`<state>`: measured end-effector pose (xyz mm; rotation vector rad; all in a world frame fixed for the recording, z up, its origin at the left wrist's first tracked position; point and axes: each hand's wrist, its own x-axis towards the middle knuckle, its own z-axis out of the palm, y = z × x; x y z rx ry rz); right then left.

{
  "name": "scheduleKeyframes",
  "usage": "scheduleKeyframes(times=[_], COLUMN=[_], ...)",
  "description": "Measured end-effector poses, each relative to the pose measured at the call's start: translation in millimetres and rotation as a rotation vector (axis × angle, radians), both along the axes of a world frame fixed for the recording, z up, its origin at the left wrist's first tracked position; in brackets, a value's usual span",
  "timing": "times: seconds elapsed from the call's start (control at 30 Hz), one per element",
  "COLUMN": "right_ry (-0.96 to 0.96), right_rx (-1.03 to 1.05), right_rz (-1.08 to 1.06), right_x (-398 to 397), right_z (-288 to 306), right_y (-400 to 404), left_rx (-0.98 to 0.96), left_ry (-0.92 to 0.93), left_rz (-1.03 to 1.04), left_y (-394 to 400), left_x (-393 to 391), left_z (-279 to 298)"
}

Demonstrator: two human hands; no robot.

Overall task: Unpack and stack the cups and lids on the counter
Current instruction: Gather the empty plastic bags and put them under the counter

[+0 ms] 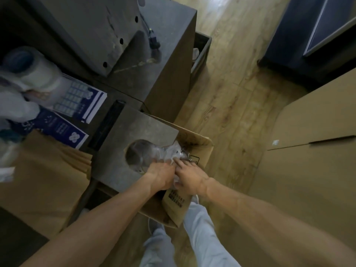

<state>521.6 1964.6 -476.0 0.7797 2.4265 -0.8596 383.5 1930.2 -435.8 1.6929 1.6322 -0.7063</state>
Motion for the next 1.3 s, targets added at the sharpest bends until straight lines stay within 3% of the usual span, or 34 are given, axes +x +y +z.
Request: scheduleKeyframes(times=[0.13, 0.23, 0.33, 0.4, 0.9, 1.3], right_ry=[0.149, 0.123, 0.019, 0.009, 0.207, 0.083], right_rx=[0.163, 0.221, -0.353, -0.667, -0.836, -0.758], right_rz=[-0.067, -0.635, -1.397, -1.548, -1.431, -1.297], right_x=[32, 47, 35, 24, -125, -188], right_z=[37, 46, 36, 33, 34, 61], right_y=[0, -9, -11, -9, -8, -13], left_rx=[0.091, 0.145, 0.214, 0.254, 0.553, 0.464], left_ry=[0.108, 0.082, 0.063, 0.045, 0.018, 0.047], left_rz=[-0.086, -0.056, -0.058, -0.046, 0.176, 0.188], left_y=[-6, -22, -36, -44, -78, -93], left_x=[14, 29, 32, 23, -88, -125], left_z=[17, 28, 35, 37, 47, 45])
